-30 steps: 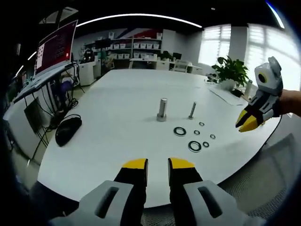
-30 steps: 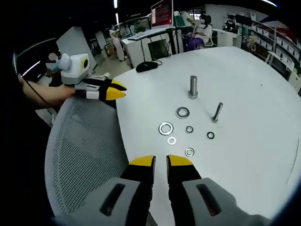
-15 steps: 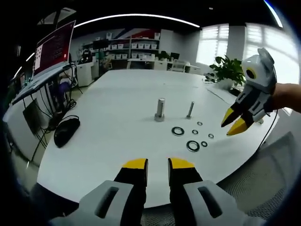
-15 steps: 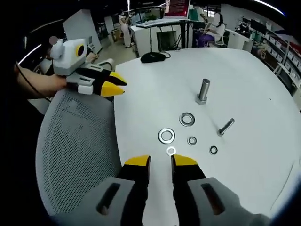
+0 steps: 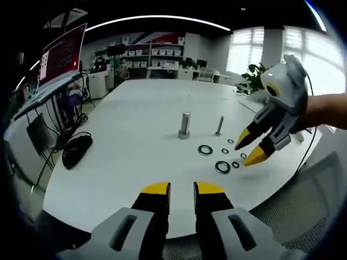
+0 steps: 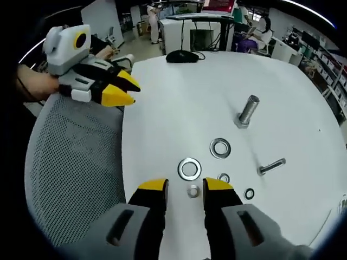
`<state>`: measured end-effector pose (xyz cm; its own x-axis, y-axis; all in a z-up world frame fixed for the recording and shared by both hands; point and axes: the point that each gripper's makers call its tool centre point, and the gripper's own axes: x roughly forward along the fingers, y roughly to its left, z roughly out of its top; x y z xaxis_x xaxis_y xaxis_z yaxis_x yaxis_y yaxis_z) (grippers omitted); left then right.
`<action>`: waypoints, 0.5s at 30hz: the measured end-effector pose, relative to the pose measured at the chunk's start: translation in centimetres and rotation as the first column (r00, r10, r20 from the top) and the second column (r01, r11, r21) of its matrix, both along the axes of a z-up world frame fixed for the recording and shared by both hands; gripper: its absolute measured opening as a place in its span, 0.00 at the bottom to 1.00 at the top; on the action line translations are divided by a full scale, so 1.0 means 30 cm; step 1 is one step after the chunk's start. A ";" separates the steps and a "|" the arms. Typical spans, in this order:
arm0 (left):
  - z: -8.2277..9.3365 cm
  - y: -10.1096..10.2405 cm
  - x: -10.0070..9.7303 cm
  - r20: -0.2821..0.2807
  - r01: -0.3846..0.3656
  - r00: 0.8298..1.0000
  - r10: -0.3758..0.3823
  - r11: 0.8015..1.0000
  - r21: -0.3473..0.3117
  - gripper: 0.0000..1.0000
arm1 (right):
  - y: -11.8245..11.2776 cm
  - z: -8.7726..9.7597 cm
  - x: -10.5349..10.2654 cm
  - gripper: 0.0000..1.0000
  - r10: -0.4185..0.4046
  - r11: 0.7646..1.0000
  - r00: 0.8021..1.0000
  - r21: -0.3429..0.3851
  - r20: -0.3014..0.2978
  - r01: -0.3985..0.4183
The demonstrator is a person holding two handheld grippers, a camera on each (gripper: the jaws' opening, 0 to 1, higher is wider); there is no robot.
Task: Place the washer onto the threaded stud by aligning its center hole with the stud, sliding it down to the base, and recovering from edge contact or off-axis alignment until the washer reaches the visible bottom stop.
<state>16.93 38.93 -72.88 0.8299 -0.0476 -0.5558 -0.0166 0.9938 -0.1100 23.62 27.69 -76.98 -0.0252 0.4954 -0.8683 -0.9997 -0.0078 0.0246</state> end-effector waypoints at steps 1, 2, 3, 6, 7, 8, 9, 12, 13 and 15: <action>0.000 0.000 0.000 -0.001 0.000 1.000 0.000 1.000 0.000 0.15 | 0.001 -0.010 0.000 0.28 0.005 1.000 1.000 -0.013 0.002 -0.005; -0.001 0.000 0.000 -0.001 0.000 1.000 0.000 1.000 0.001 0.15 | 0.003 -0.023 -0.001 0.28 0.017 0.999 1.000 -0.030 0.004 -0.017; -0.001 0.000 0.001 0.000 0.001 1.000 -0.001 1.000 0.002 0.15 | 0.006 -0.028 0.001 0.29 0.021 0.999 1.000 -0.037 0.010 -0.021; -0.001 -0.002 0.001 0.000 0.004 1.000 -0.004 1.000 0.001 0.15 | 0.016 -0.050 0.008 0.29 0.025 0.998 1.000 -0.059 -0.001 -0.025; -0.001 -0.002 0.001 -0.001 0.004 1.000 -0.004 1.000 0.001 0.15 | 0.020 -0.054 0.008 0.30 0.026 0.998 1.000 -0.063 -0.006 -0.026; -0.001 -0.003 0.001 -0.001 0.006 1.000 -0.006 1.000 0.001 0.15 | 0.026 -0.059 0.007 0.30 0.030 0.997 1.000 -0.070 -0.009 -0.030; -0.001 -0.004 0.000 -0.001 0.008 1.000 -0.008 1.000 0.001 0.15 | 0.030 -0.063 0.008 0.30 0.038 0.996 0.999 -0.076 -0.007 -0.038; -0.001 -0.005 0.000 -0.001 0.009 1.000 -0.009 1.000 0.000 0.15 | 0.036 -0.078 0.013 0.30 0.066 0.992 0.998 -0.110 0.003 -0.065; 0.000 -0.005 0.000 0.000 0.009 1.000 -0.009 1.000 0.000 0.15 | 0.043 -0.079 0.014 0.30 0.073 0.991 0.997 -0.116 0.008 -0.072; 0.000 -0.005 0.001 0.001 0.008 1.000 -0.008 1.000 -0.001 0.15 | 0.052 -0.084 0.017 0.30 0.095 0.987 0.995 -0.134 0.014 -0.092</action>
